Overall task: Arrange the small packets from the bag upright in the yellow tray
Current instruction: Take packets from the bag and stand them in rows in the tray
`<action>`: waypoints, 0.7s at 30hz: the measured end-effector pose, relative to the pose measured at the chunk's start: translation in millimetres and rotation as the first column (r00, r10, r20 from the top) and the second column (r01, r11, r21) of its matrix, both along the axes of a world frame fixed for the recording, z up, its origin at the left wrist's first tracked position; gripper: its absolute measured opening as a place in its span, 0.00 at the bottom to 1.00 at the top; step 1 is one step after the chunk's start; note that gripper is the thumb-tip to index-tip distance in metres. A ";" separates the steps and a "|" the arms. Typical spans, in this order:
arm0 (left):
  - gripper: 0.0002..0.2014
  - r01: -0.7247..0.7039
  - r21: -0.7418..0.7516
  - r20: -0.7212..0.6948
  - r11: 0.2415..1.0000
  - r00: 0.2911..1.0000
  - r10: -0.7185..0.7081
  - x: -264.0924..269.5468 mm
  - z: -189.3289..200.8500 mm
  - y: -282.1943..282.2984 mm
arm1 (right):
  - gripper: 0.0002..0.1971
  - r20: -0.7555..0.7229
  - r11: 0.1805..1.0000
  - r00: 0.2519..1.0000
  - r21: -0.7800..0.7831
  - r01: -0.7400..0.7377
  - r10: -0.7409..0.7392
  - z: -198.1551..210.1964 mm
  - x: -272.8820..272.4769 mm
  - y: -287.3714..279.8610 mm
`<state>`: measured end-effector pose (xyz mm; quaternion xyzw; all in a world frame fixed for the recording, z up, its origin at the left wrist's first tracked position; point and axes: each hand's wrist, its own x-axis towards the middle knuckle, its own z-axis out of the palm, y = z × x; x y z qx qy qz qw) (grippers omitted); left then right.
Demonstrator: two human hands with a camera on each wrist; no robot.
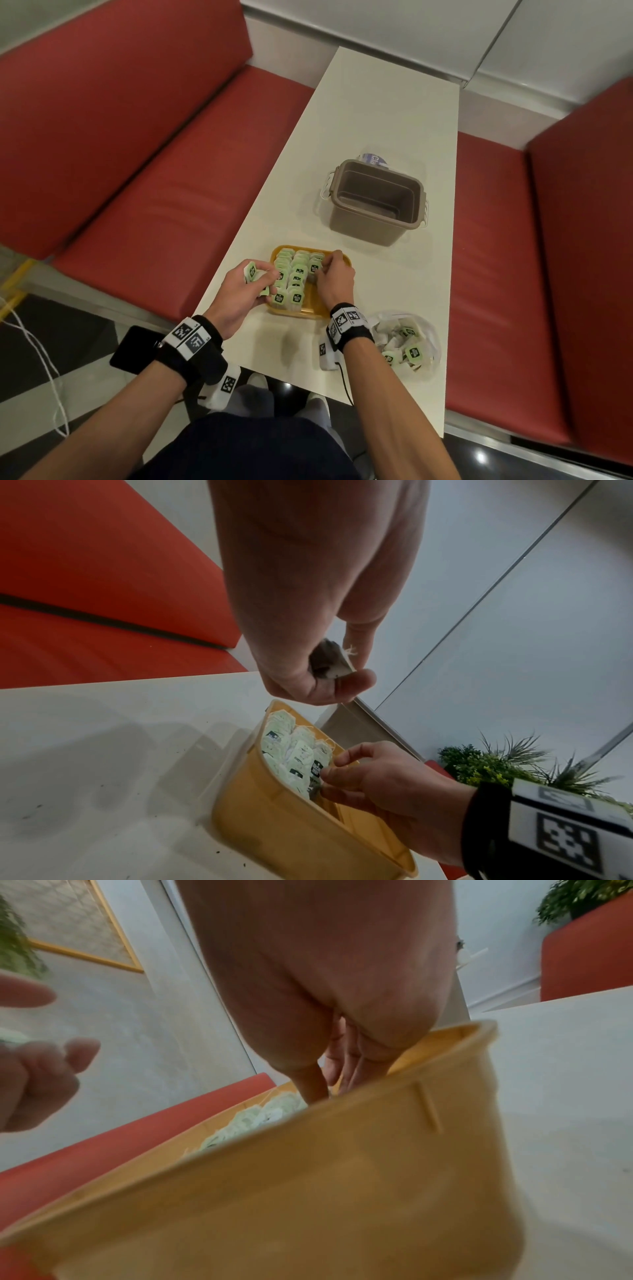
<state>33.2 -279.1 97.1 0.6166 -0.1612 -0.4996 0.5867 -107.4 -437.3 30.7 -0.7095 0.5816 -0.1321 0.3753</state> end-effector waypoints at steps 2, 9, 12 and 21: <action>0.12 0.007 0.000 -0.014 1.000 1.000 -0.007 1.5 0.1 0.2 | 0.12 0.000 1.000 1.000 -0.009 0.026 -0.026 -6.2 -0.7 3.4; 0.15 0.032 -0.019 -0.061 0.999 0.998 -0.033 7.3 3.3 -3.7 | 0.25 -0.111 1.000 0.994 -0.020 0.006 -0.009 -19.2 -0.1 9.0; 0.08 0.041 -0.033 -0.100 0.999 0.994 -0.044 7.7 7.5 -6.1 | 0.23 -0.145 0.998 0.989 -0.058 0.020 -0.028 -22.5 1.5 10.0; 0.22 0.122 -0.083 -0.113 0.989 0.985 -0.131 7.0 11.5 -6.1 | 0.19 -0.039 0.995 0.999 -0.093 0.023 -0.027 -0.1 -1.0 11.9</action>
